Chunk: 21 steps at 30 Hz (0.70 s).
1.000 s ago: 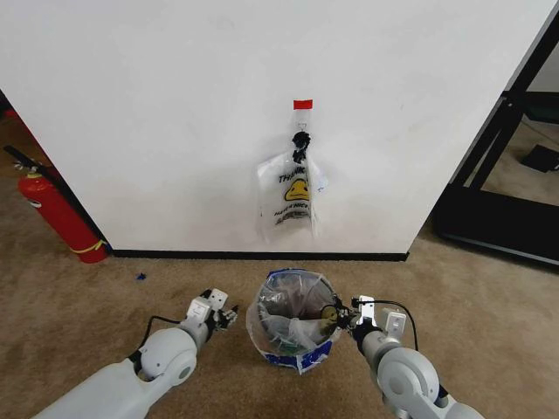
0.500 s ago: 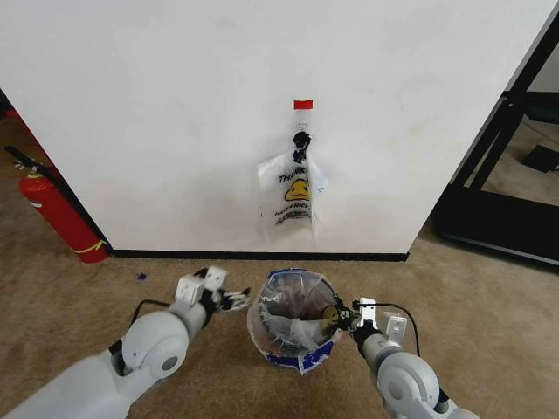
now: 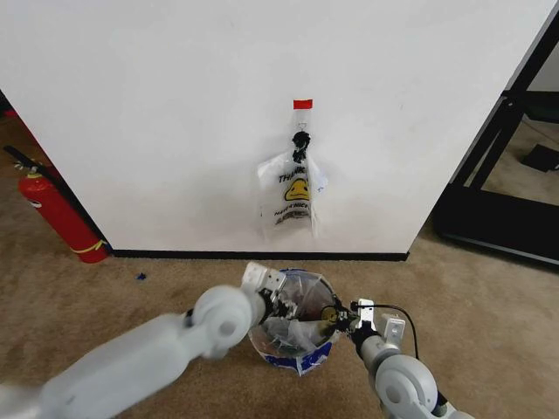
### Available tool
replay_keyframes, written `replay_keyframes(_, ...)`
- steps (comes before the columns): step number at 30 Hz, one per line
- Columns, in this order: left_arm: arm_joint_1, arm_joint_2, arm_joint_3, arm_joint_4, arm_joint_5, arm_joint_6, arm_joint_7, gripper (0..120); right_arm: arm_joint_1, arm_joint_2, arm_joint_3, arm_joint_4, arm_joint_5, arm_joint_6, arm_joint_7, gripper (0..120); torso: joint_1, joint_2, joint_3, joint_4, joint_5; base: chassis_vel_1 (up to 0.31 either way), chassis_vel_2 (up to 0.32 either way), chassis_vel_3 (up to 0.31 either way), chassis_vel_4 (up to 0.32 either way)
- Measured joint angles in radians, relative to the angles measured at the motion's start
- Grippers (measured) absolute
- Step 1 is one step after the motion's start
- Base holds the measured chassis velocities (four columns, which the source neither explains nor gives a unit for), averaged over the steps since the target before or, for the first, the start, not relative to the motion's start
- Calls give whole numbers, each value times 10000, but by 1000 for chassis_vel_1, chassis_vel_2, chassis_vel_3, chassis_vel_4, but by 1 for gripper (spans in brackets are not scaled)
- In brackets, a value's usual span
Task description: Pick up the garbage bag from the wall and place it over the trash bin.
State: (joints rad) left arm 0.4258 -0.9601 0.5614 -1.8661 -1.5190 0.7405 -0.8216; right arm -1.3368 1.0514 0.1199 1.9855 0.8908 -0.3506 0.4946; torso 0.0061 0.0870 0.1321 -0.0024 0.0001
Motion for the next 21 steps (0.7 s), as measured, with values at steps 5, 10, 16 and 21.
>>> replay_keyframes(5, -512, -617, 840, 1175, -118, -17, -319, 16, 22, -48, 45, 33, 18, -1, 12, 0, 0, -1, 0, 2, 4, 0, 0, 0, 0)
replay_keyframes(10, -593, -852, 1455, 1605, 49, -26, -530, 0, 4, -80, 68, 61, 20, -3, 19, 0, 0, -1, 0, 2, 4, 0, 0, 0, 0)
replay_keyframes(16, -736, -1123, 2262, 1700, 166, -35, -720, 0, -16, -58, 69, 84, -8, -5, 23, 0, 0, -1, -1, 3, 2, 0, 0, 0, 0)
replay_keyframes(21, -871, -1647, 2717, 2243, 216, -41, -751, 0, -35, -24, 73, 94, -83, -6, 22, 0, 0, -1, -1, 3, 0, 0, 0, 0, 0)
